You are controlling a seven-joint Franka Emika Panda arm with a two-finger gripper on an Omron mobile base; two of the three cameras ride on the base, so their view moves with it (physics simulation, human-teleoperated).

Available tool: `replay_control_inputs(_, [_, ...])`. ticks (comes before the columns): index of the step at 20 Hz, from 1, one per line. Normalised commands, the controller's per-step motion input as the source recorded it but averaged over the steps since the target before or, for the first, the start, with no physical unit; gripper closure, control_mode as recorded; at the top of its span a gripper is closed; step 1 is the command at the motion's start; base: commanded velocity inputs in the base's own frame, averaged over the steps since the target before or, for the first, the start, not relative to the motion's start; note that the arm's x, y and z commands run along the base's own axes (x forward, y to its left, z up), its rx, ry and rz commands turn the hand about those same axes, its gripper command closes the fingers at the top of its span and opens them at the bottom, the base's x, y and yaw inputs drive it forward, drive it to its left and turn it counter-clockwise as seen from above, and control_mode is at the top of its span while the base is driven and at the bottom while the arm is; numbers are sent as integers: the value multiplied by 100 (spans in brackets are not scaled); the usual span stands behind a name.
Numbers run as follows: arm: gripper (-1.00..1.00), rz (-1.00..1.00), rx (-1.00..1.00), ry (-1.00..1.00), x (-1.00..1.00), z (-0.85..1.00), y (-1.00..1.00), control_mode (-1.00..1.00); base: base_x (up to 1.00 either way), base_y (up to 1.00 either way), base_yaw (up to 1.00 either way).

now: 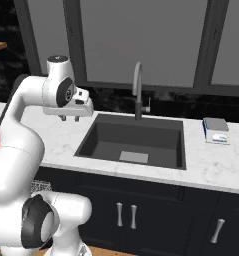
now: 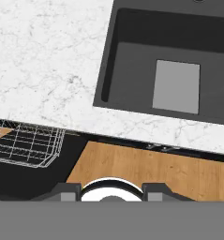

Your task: Pick up the cup and bowl from the counter, place them in the dishwasher, and close the dishwasher door.

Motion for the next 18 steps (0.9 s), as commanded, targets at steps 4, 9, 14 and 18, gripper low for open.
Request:
replay_control_inputs(4, [-100, 0, 1, -4, -23, 0, 0, -100, 0, 0, 0])
replay_control_inputs(9, [-100, 0, 1, -2, -72, -2, 5, -100, 0, 0, 0])
replay_control_inputs(14, [-100, 1, 0, -8, -83, -7, 1, -100, 0, 0, 0])
replay_control_inputs(18, [-100, 0, 0, -4, -50, -11, 11, -100, 0, 0, 0])
